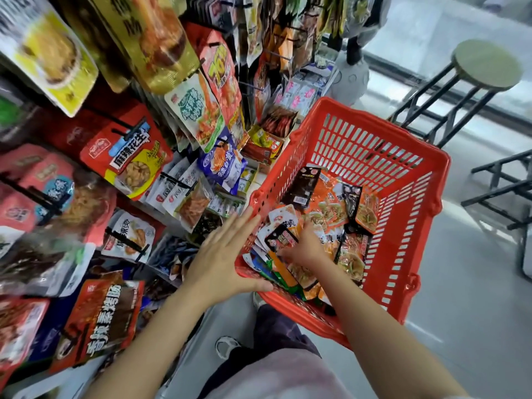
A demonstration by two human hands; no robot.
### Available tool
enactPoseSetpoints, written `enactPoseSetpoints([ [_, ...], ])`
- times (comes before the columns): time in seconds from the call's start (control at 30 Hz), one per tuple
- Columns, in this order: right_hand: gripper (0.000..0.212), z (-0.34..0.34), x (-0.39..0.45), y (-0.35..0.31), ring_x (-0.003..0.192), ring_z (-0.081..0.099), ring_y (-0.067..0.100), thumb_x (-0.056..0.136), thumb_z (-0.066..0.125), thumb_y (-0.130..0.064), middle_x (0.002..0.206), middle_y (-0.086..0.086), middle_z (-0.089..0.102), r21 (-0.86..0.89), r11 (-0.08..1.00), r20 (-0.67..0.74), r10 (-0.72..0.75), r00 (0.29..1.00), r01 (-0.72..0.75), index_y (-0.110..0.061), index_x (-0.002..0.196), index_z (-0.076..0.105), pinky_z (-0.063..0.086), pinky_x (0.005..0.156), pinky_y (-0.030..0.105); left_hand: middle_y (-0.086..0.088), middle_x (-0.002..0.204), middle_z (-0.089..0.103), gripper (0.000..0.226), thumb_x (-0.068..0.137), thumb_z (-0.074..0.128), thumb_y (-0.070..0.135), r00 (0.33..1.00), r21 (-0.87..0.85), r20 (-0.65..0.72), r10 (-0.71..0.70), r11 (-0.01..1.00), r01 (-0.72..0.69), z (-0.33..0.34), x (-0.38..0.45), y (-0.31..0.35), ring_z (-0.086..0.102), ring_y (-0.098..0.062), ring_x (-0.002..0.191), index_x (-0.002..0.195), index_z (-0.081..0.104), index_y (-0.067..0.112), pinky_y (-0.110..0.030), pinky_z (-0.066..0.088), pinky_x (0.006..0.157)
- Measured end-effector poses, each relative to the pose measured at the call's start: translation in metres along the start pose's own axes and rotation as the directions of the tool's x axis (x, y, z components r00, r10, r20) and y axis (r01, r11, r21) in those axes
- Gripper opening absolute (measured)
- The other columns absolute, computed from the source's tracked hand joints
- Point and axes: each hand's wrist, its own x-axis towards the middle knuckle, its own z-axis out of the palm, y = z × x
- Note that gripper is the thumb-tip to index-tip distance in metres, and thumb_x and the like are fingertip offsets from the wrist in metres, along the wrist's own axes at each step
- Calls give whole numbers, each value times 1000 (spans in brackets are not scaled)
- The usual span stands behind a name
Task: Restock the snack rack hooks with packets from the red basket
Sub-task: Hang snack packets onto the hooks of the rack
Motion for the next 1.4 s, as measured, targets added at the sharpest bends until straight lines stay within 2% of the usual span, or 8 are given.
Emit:
enactPoseSetpoints([
  [0.2, 92, -3, -10, 4, 110, 65, 37, 74, 87, -40, 148, 17, 45, -6, 999, 61, -47, 997, 47, -5, 145, 40, 56, 91, 51, 40, 154, -27, 129, 55, 65, 88, 999, -30, 16, -40, 999, 40, -1, 0, 3, -20, 1, 151, 152, -13, 53, -42, -1, 123],
  [0.37, 82, -11, -14, 3, 142, 25, 33, 83, 77, -49, 151, 14, 25, -198, 975, -38, -108, 993, 98, -6, 144, 46, 33, 116, 46, 41, 154, -26, 128, 52, 59, 90, 998, -55, 19, -55, 997, 56, -2, 0, 5, -18, 1, 151, 152, -11, 53, -47, 4, 124],
  [0.8, 33, -29, -39, -7, 80, 64, 16, 91, 74, -19, 94, 3, 60, 353, 935, 95, -83, 992, 45, -2, 108, 51, 50, 55, 21, 39, 156, -24, 130, 55, 63, 87, 997, -50, 24, -73, 996, 75, -3, 1, 7, -19, 1, 151, 157, -7, 48, -49, 5, 123],
  [0.93, 29, -63, -61, -13, 84, 64, 20, 91, 74, -30, 90, -2, 64, 414, 899, 71, -189, 979, 144, -13, 102, 54, 56, 69, 33, 39, 157, -21, 123, 58, 57, 88, 997, -40, 32, -67, 997, 68, -7, 0, 7, -20, 4, 149, 158, -2, 47, -45, 2, 123],
  [1.17, 19, -108, -104, -20, 87, 74, 19, 91, 69, -12, 95, 3, 78, 633, 735, 32, -341, 939, 245, -14, 110, 65, 53, 76, 31, 2, 107, 71, 44, 99, 49, 51, 928, -276, -350, -131, 961, 31, -33, 16, 45, 58, -20, 110, 100, 75, 14, -33, 45, 94],
  [1.27, 20, -117, -121, -34, 85, 74, 14, 91, 64, 0, 91, -1, 78, 649, 708, 93, -438, 894, 279, -12, 107, 64, 55, 72, 23, -1, 102, 75, 28, 104, 52, 39, 917, -796, -36, -398, 566, 214, -44, 26, 73, 68, -24, 104, 104, 70, 18, -29, 51, 83],
  [1.33, 26, -118, -128, -42, 89, 74, 12, 91, 63, 4, 95, -3, 78, 632, 717, 155, -491, 857, 296, -14, 110, 64, 55, 73, 21, -9, 114, 75, 43, 103, 44, 48, 919, -953, 223, -325, 126, 276, -49, 32, 83, 68, -29, 110, 120, 68, 16, -39, 54, 90],
  [1.4, 29, -117, -136, -49, 89, 73, 8, 91, 63, 5, 94, -8, 78, 604, 737, 208, -512, 833, 303, -17, 110, 63, 56, 73, 19, -15, 122, 72, 50, 104, 42, 48, 921, -963, 264, -286, -24, 268, -52, 35, 86, 70, -29, 106, 131, 64, 12, -42, 57, 87],
])
